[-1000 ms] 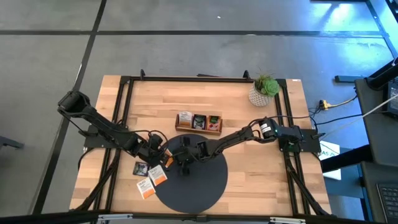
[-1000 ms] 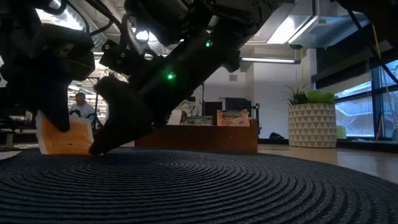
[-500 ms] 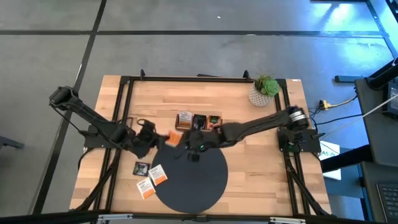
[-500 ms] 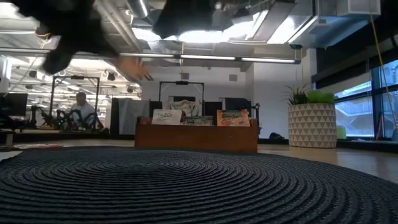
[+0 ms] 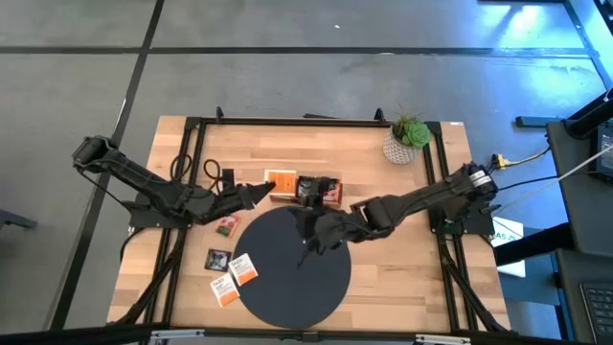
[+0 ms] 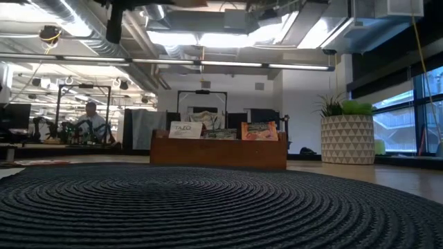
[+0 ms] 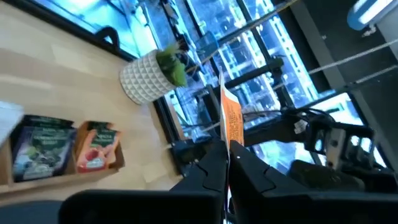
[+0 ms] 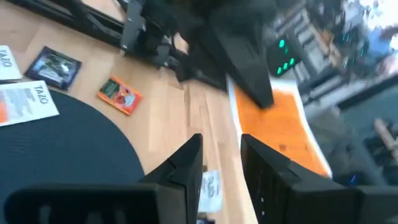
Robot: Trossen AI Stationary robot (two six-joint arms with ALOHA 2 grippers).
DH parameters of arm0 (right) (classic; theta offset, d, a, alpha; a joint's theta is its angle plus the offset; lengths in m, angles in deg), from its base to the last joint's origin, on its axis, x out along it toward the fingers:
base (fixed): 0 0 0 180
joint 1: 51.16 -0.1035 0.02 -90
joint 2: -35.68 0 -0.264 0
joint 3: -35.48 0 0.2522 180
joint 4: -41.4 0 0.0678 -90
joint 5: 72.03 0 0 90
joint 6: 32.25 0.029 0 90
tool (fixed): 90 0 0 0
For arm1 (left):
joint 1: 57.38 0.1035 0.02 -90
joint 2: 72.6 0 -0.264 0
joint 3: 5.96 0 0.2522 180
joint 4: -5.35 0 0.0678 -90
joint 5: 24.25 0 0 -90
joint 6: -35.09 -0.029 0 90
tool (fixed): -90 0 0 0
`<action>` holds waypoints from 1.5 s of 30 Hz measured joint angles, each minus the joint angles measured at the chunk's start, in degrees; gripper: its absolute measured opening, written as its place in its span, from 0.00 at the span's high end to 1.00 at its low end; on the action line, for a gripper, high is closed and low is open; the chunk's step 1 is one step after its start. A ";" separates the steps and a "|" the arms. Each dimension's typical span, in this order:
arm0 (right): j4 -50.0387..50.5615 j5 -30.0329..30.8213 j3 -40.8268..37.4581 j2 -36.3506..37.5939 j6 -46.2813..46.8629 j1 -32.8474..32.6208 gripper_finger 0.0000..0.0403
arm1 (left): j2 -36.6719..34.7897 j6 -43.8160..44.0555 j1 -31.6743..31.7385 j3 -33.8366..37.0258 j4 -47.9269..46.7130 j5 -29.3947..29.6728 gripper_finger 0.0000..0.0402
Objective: Pick & Place Tea
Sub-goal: Put the white tea bag into the left of the wooden organizer
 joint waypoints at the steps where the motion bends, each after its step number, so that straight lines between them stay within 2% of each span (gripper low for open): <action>1: -1.27 1.06 0.02 -0.16 -1.46 -0.36 0.72 | 0.02 0.21 0.28 0.00 0.08 -0.96 0.98; 8: -5.48 6.28 0.04 -0.24 -11.47 -1.30 0.72 | 0.02 4.98 1.58 0.00 0.09 -1.28 0.97; 19: -5.46 5.99 0.04 -0.57 -11.44 -0.09 0.72 | 0.02 17.53 1.83 0.00 0.11 -0.78 0.97; 22: -5.90 2.37 0.04 -1.27 -11.44 0.99 0.72 | 0.02 18.03 1.83 0.00 0.11 -0.44 0.98; 34: -5.94 2.97 0.04 -3.06 -11.60 4.51 0.73 | 0.04 17.14 1.84 0.00 1.07 -0.10 0.98; 39: -5.91 2.75 0.04 -3.05 -11.62 5.18 0.80 | 0.04 16.66 1.85 0.00 1.37 0.36 0.98; 45: -5.85 2.75 0.04 -3.05 -11.64 5.30 0.96 | 0.04 16.52 1.85 0.00 1.38 1.16 0.97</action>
